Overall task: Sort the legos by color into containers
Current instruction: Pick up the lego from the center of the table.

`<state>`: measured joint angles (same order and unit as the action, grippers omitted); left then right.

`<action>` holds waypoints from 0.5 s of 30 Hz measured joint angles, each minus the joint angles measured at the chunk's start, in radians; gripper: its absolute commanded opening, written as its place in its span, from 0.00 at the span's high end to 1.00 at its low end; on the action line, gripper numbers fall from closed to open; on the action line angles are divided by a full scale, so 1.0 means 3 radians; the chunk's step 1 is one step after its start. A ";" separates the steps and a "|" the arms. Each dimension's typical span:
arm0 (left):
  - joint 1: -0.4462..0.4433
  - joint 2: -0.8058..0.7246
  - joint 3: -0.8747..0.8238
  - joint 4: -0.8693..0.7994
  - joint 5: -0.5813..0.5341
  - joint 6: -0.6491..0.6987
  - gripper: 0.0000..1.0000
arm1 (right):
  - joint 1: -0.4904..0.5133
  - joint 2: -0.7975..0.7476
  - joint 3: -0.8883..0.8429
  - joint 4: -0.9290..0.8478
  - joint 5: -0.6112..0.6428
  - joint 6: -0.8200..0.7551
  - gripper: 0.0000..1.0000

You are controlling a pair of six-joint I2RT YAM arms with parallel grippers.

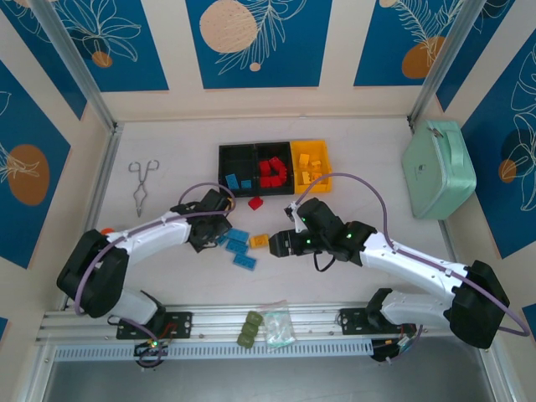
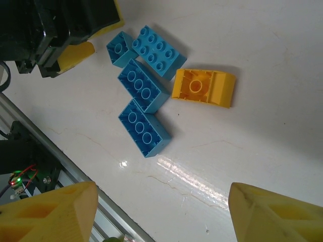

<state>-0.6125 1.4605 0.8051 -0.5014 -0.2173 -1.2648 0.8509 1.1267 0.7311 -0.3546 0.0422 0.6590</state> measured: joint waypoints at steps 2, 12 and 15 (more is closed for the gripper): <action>0.0000 0.0033 0.0001 0.0003 0.0013 -0.0052 0.26 | -0.0001 -0.0009 0.0000 -0.0001 0.0018 0.0001 0.31; 0.0003 0.0294 0.0031 0.0074 0.0177 -0.0159 0.47 | -0.0003 -0.0015 -0.0011 0.0001 0.0058 0.0018 0.31; 0.0006 0.0305 0.0039 0.0074 0.0201 -0.0169 0.58 | -0.0006 -0.0041 -0.0058 -0.0001 0.0080 0.0038 0.31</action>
<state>-0.6106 1.5520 0.8169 -0.4793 -0.1570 -1.3155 0.8490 1.1145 0.7136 -0.3550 0.0662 0.6704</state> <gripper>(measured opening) 0.473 0.692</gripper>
